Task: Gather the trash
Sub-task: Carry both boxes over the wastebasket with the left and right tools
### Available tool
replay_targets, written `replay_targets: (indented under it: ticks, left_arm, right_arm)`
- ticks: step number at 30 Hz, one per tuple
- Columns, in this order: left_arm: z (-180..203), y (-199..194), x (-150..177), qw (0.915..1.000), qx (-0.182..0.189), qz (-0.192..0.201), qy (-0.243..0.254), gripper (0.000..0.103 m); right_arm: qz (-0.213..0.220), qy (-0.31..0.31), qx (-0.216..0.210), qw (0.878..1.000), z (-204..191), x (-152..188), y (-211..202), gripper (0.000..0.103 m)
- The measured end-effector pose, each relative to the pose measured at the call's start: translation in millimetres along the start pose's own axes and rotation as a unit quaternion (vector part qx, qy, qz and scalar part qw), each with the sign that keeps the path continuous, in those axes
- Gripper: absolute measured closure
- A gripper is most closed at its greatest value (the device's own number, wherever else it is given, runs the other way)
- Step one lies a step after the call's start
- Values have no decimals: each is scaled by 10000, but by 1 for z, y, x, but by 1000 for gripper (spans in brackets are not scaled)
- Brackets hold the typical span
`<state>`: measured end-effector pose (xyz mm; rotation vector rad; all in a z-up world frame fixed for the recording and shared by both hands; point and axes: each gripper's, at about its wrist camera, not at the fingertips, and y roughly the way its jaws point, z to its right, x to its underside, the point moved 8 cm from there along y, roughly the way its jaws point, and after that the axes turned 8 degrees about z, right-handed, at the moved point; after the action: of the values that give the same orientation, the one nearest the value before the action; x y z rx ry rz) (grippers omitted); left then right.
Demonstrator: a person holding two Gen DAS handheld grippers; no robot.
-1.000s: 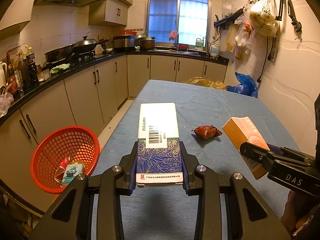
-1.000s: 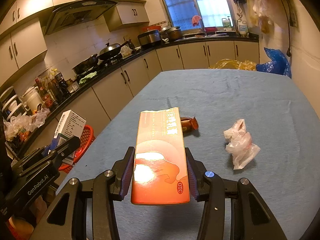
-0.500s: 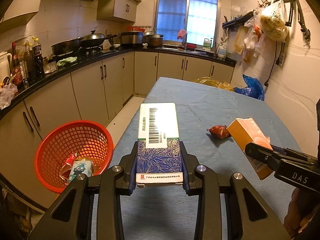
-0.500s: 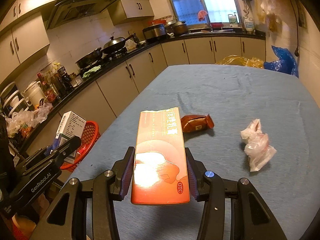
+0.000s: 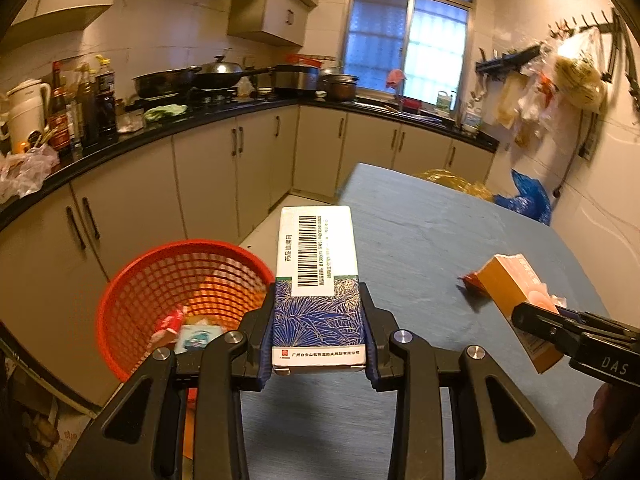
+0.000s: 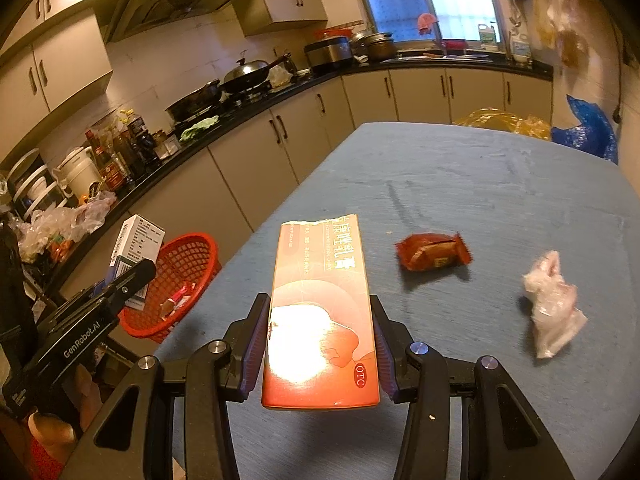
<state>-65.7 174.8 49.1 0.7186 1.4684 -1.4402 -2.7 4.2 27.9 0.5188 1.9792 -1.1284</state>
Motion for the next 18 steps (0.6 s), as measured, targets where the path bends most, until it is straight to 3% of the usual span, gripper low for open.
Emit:
replay_targets:
  ticks: [18]
  left_arm:
    - [-111,21,10,9948,-856,-260,-490,70]
  right_arm:
    - [-438,-700,-729,9939,-119,-8,71,52]
